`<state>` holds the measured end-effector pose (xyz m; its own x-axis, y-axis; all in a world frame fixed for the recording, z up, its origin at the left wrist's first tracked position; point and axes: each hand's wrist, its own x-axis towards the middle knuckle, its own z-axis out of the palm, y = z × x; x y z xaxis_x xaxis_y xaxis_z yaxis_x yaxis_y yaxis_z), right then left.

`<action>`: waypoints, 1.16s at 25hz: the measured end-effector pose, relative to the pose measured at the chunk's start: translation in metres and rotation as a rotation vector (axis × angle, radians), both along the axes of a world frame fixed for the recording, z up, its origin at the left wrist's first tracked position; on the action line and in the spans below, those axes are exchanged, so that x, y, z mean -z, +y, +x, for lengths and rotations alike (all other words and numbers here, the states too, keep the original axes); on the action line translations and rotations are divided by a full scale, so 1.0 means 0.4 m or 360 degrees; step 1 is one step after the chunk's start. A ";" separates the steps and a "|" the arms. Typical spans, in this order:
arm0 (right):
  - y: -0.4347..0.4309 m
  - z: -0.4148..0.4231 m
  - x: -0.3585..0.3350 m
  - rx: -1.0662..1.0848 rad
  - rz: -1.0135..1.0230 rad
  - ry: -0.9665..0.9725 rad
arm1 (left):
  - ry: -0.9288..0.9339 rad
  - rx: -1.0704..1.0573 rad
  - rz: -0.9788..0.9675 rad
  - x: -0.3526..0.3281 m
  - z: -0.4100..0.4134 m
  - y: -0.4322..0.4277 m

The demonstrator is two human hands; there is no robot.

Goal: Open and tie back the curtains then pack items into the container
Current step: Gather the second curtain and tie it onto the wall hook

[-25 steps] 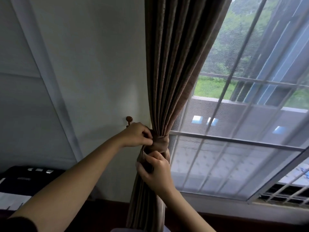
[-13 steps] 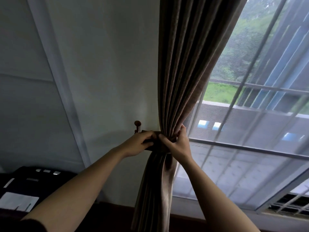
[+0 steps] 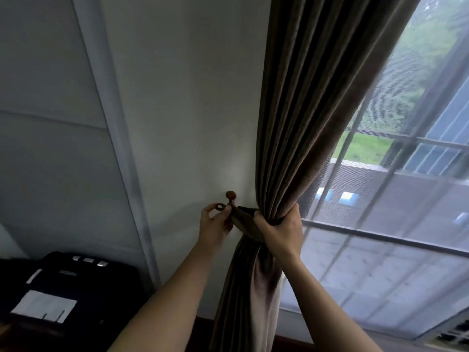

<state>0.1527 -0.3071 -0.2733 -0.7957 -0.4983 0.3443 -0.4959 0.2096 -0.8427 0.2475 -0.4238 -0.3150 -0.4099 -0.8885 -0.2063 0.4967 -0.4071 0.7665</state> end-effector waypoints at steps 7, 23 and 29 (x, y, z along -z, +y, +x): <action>-0.043 0.016 -0.004 0.0140 0.0083 0.0042 | -0.0929 -0.0231 -0.0332 0.012 -0.061 -0.016; -0.064 0.020 -0.004 0.0179 0.0158 0.0098 | -0.1049 -0.0049 -0.0254 0.032 -0.078 -0.078; -0.072 0.017 -0.003 0.0158 0.0157 0.0101 | -0.1196 -0.0119 -0.0296 0.059 -0.081 -0.087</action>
